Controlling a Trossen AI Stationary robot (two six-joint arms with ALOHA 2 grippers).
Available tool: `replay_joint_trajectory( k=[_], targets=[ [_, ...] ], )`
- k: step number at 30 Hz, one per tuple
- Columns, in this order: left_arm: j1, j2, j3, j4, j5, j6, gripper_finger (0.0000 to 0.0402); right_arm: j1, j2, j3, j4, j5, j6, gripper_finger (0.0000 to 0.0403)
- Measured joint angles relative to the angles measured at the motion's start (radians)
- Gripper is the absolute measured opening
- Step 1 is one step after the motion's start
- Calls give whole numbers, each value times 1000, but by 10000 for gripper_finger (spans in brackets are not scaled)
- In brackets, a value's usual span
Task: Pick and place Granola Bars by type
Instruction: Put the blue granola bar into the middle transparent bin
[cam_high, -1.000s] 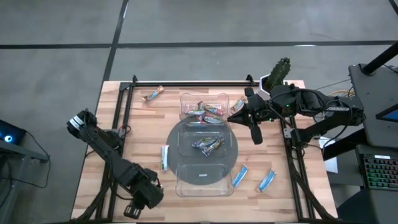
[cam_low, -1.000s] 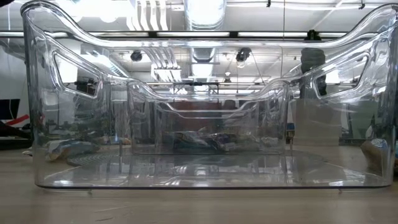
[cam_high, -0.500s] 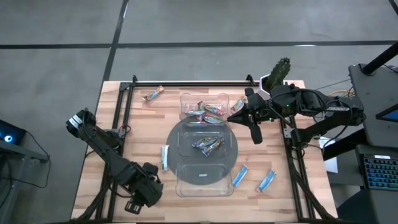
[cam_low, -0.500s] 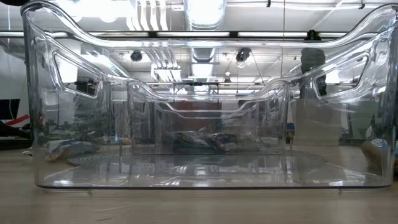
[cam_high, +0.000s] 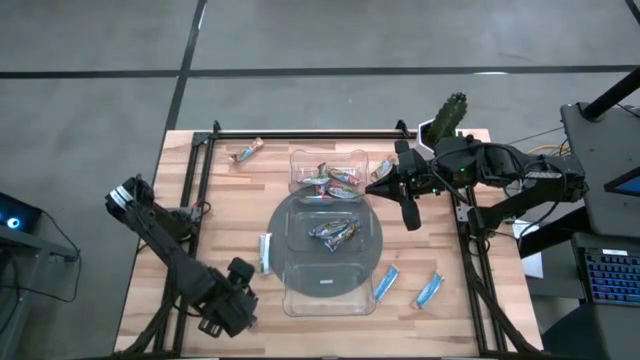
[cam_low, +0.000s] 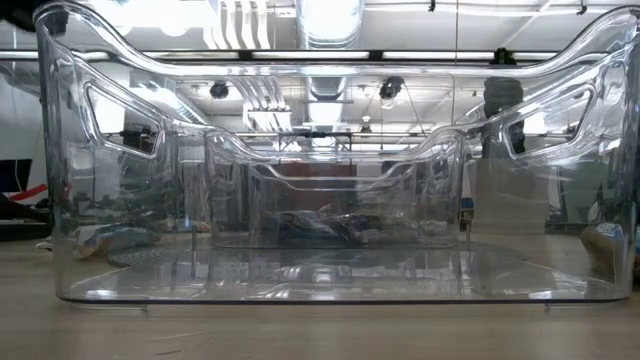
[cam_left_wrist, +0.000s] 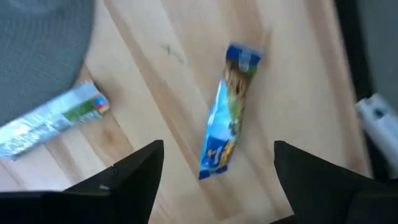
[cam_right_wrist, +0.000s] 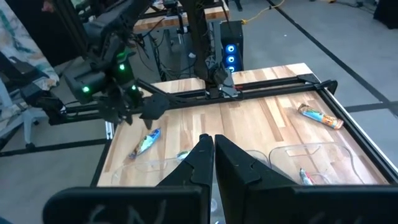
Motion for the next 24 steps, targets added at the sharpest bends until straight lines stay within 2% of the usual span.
replay_joint_trajectory(
  k=[7, 24],
  targets=[
    [-6, 1, -136, 110, 17, 40, 284, 0, 0, 0, -8, 0, -7, 8],
    [-13, 1, -343, 324, 63, 63, 284, 0, 0, -2, -47, 0, -8, 8]
  ],
)
